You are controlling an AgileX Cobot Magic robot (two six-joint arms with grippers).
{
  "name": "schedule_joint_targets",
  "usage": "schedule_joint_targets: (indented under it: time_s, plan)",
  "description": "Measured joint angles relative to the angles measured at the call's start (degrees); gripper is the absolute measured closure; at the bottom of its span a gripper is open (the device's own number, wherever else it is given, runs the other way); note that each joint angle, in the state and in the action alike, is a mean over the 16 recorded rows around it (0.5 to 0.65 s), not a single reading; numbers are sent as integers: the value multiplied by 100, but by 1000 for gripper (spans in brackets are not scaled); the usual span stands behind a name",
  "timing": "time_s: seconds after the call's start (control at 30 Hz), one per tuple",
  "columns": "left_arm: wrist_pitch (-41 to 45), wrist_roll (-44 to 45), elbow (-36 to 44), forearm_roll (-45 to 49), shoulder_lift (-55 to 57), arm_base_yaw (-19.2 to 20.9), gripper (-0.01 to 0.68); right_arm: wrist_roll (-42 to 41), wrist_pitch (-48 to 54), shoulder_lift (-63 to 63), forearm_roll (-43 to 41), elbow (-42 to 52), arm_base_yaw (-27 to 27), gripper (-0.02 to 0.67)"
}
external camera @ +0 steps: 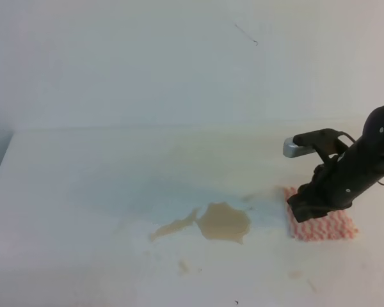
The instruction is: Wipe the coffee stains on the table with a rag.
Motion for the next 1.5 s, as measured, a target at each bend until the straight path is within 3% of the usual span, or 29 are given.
schedule_joint_targets:
  time_s: [0.3, 0.63, 0.83, 1.33, 1.5]
  plan:
    - [0, 0, 0, 0, 0, 0, 674, 63, 12, 239, -60, -28, 0, 404]
    - [0, 0, 0, 0, 0, 0, 674, 91, 49, 351, -274, -53, 0, 581]
    - [0, 0, 0, 0, 0, 0, 674, 37, 95, 366, -257, -99, 0, 649]
    - [-7, 0, 0, 0, 0, 0, 674, -626, 433, 457, 778, -715, 301, 652]
    - [0, 0, 0, 0, 0, 0, 674, -698, 464, 439, 765, -835, 483, 640]
